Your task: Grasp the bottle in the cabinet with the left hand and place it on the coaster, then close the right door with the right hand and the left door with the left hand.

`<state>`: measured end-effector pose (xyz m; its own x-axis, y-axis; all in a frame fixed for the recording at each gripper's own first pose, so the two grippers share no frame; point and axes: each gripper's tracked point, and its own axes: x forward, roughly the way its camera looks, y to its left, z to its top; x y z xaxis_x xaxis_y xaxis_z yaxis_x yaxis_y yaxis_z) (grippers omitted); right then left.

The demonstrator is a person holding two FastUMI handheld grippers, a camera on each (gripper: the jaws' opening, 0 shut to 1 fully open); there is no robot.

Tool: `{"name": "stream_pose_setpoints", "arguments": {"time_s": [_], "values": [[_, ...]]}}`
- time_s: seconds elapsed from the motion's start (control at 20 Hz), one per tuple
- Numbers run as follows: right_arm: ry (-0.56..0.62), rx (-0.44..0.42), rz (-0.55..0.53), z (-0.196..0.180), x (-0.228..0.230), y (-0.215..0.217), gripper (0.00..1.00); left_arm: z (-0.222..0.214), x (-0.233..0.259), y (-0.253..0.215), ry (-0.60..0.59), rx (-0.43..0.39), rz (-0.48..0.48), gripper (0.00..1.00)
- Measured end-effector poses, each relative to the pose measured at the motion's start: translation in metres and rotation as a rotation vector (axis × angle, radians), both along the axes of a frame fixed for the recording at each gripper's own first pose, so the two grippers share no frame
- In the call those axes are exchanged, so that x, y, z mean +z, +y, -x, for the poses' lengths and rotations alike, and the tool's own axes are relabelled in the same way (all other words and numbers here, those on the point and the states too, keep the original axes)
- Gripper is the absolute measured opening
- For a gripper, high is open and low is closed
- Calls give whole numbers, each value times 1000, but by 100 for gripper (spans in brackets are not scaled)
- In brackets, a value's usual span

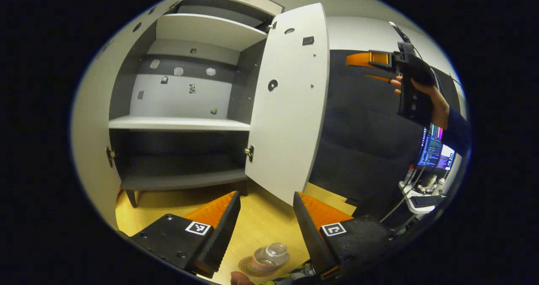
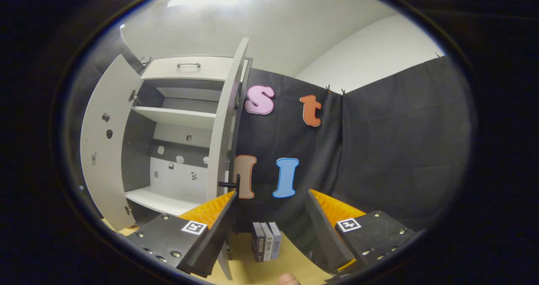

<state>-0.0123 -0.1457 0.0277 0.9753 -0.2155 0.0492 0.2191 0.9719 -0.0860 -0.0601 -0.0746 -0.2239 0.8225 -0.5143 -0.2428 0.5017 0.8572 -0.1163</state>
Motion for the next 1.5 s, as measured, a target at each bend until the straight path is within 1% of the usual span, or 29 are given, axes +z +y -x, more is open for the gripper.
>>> {"name": "stream_pose_setpoints", "arguments": {"time_s": [0.1, 0.15, 0.25, 0.35, 0.4, 0.45, 0.55, 0.6, 0.65, 0.7, 0.75, 0.9, 1.1, 1.15, 1.2, 1.25, 1.3, 1.4, 1.45, 1.5], "values": [[0, 4, -8, -2, -2, -1, 96, -15, 22, 7, -34, 50, -23, 81], [1, 6, -11, -4, -5, 0, 96, -21, 36, 9, -53, 69, -22, 87], [3, 12, -17, -7, -7, 0, 96, -34, 62, 13, -91, 117, -13, 92], [2, 18, -29, -11, -8, 1, 96, -43, 82, 21, -115, 171, -6, 92], [3, 21, -35, -13, -9, 2, 100, -48, 90, 26, -123, 199, -7, 92], [6, 23, -41, -15, -11, 3, 96, -50, 97, 31, -127, 224, -10, 92], [13, 33, -49, -18, -16, 5, 96, -54, 109, 41, -141, 271, -20, 92], [15, 39, -52, -21, -17, 8, 96, -56, 114, 48, -149, 298, -26, 87], [16, 45, -55, -25, -18, 10, 100, -57, 118, 54, -156, 323, -34, 92], [18, 51, -57, -27, -19, 12, 96, -57, 120, 60, -158, 343, -43, 92], [19, 58, -60, -29, -20, 13, 100, -56, 123, 67, -162, 364, -54, 95], [20, 75, -68, -36, -20, 19, 100, -56, 128, 82, -175, 409, -92, 95], [26, 89, -76, -42, -24, 22, 100, -52, 133, 100, -184, 454, -108, 95], [25, 91, -78, -43, -24, 22, 97, -52, 134, 104, -187, 466, -112, 95], [26, 97, -81, -43, -24, 23, 96, -50, 134, 109, -189, 478, -119, 95], [28, 104, -81, -43, -25, 24, 100, -49, 135, 114, -189, 487, -125, 95], [29, 111, -76, -43, -24, 25, 96, -46, 136, 118, -189, 497, -131, 95], [28, 122, -51, -44, -22, 28, 96, -43, 137, 126, -191, 517, -144, 95], [26, 126, -38, -44, -22, 30, 92, -41, 138, 130, -195, 526, -150, 95], [26, 130, -31, -43, -21, 32, 92, -40, 139, 133, -196, 537, -154, 95]]}}
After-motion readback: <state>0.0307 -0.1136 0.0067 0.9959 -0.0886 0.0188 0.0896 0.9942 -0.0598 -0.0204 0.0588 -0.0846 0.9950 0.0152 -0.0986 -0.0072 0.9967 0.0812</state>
